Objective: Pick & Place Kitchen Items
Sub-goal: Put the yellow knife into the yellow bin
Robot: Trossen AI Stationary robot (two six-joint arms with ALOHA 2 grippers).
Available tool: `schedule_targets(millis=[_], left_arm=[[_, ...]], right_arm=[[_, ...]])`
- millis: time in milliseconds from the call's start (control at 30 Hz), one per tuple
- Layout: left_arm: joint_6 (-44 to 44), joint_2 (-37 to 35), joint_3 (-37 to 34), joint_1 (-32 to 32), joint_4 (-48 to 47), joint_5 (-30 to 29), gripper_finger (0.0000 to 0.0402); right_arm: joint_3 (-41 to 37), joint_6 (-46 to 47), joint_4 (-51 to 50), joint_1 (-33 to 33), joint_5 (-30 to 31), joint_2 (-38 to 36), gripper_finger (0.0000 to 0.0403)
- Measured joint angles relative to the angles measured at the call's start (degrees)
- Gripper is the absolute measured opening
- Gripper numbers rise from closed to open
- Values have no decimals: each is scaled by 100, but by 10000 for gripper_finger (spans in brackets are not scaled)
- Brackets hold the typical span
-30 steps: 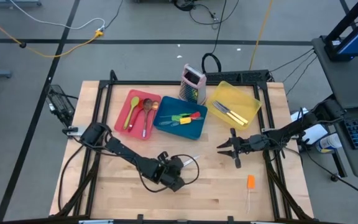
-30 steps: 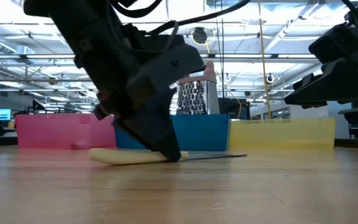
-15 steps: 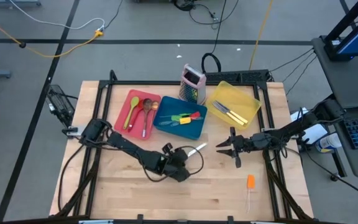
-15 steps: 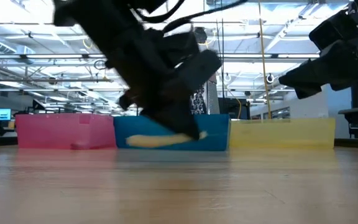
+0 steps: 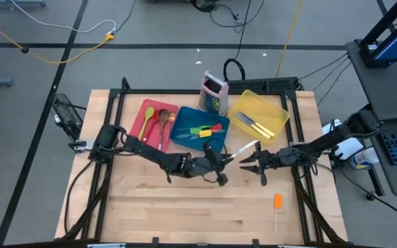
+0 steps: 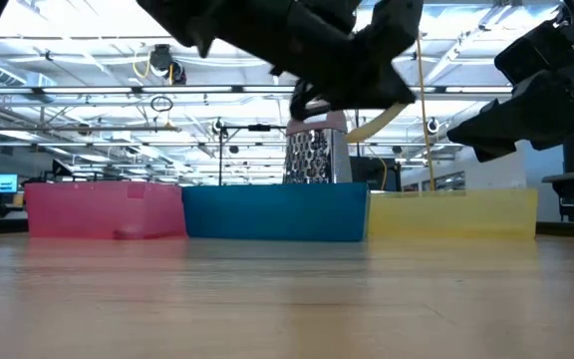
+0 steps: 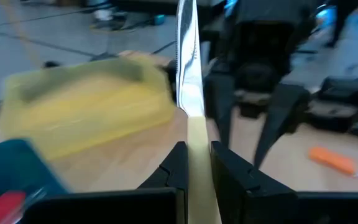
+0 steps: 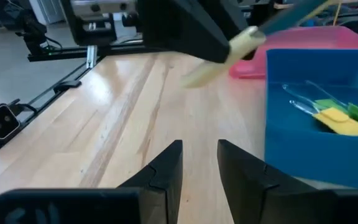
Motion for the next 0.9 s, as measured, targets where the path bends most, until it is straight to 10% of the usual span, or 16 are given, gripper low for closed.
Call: schedule_targets(millis=[400, 900], left_arm=[[526, -1, 1, 18, 691, 456, 39], [1282, -2, 10, -141, 1624, 584, 41]], right_arm=[[2, 340, 1105, -2, 432, 311, 93], [811, -133, 3401, 355, 250, 2455, 93]])
